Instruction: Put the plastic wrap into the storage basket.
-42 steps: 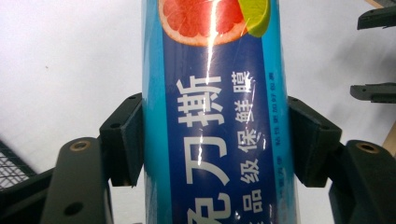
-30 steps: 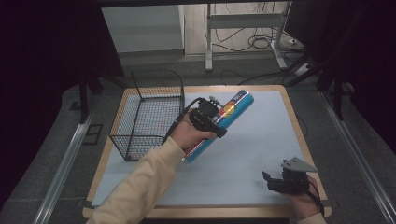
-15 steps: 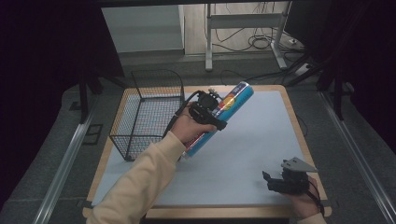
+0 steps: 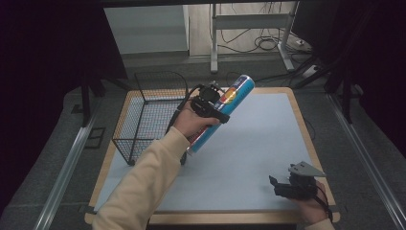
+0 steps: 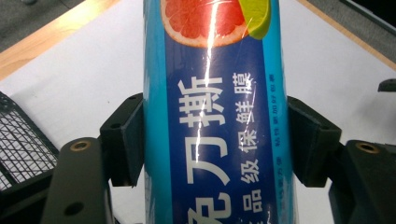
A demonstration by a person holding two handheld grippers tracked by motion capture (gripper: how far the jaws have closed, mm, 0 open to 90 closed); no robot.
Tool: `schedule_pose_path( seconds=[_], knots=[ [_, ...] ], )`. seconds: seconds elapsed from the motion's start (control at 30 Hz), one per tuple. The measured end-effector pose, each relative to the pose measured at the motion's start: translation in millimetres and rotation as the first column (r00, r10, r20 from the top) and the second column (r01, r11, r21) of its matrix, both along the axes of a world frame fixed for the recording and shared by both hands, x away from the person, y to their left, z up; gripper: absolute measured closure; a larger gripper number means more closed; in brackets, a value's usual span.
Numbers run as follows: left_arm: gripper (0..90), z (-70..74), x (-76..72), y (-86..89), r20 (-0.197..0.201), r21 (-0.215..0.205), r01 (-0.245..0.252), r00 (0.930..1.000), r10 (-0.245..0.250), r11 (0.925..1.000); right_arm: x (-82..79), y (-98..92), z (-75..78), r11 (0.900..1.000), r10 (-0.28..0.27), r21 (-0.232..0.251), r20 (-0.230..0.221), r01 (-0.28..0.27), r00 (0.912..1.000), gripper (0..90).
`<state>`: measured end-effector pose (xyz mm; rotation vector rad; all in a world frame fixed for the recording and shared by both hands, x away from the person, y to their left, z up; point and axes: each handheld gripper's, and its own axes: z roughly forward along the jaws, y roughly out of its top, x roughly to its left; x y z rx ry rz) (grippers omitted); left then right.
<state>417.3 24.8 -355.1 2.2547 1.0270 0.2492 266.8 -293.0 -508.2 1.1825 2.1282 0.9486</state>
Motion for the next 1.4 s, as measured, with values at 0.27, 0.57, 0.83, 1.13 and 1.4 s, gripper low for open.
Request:
schedule_pose_path(
  seconds=[0.27, 0.57, 0.83, 1.13, 1.4],
  knots=[
    [31.7, 3.4, 8.1, 4.1, 0.016, 0.02, -0.001, 0.9999, 0.001, 0.9998, -0.1, 0.5, -0.3, 1.0, 0.002, -0.005, 0.0, -0.002, 1.0, 11.0],
    [31.7, 12.6, 15.1, 11.6, 0.033, 0.017, -0.02, 0.9993, 0.019, 0.9997, 0.1, 0.1, -0.8, 1.0, -0.002, -0.001, -0.002, 0.002, 1.0, 11.0],
    [31.7, 19.6, 22.2, 16.9, 0.055, 0.004, -0.037, 0.9978, 0.037, 0.9993, 0.0, 0.3, -0.7, 1.0, -0.004, 0.0, -0.006, 0.004, 1.0, 11.2],
    [31.8, 21.8, 34.4, 27.4, 0.066, 0.017, -0.079, 0.9948, 0.078, 0.9967, 0.3, -0.5, -1.0, 1.0, -0.007, 0.001, -0.007, 0.007, 1.0, 11.2],
    [31.7, 21.2, 41.9, 35.9, 0.072, 0.014, -0.093, 0.9931, 0.092, 0.9955, 0.6, -0.4, -1.8, 1.0, -0.008, -0.005, -0.009, 0.008, 0.9999, 11.3]
  ],
)
